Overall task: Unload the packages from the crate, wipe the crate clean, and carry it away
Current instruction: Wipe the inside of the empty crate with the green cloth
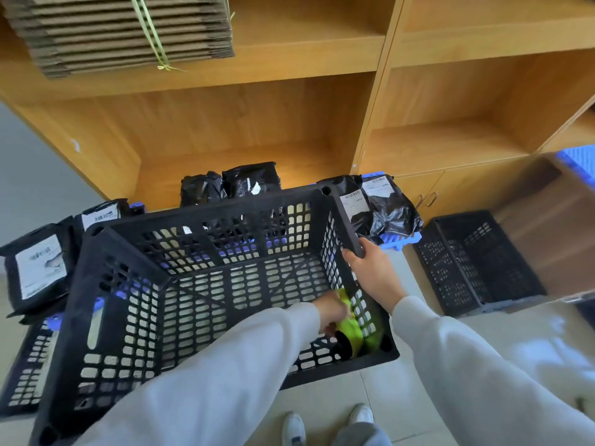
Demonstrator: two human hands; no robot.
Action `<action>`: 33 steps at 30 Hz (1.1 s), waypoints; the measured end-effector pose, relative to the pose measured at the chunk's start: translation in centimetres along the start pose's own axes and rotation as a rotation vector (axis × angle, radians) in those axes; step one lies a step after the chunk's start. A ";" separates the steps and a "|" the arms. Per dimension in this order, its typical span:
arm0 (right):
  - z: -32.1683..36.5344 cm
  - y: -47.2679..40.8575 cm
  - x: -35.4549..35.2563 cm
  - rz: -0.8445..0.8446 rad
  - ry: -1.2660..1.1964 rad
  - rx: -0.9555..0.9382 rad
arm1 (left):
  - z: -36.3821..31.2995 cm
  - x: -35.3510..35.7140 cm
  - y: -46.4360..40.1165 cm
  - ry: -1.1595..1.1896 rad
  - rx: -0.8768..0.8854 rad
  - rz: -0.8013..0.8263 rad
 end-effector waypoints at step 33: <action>4.7 -2.4 1.3 0.143 -0.106 0.015 | -2.7 -5.0 -1.4 0.016 0.074 -0.207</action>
Point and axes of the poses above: each hand's wrist, its own y-axis away from the middle knuckle, its own x-axis out of the palm, z = x × y, the point moved 9 cm from there along -y, towards the middle knuckle, and after that the axes turned 12 degrees about -z, right-handed, at the moved point
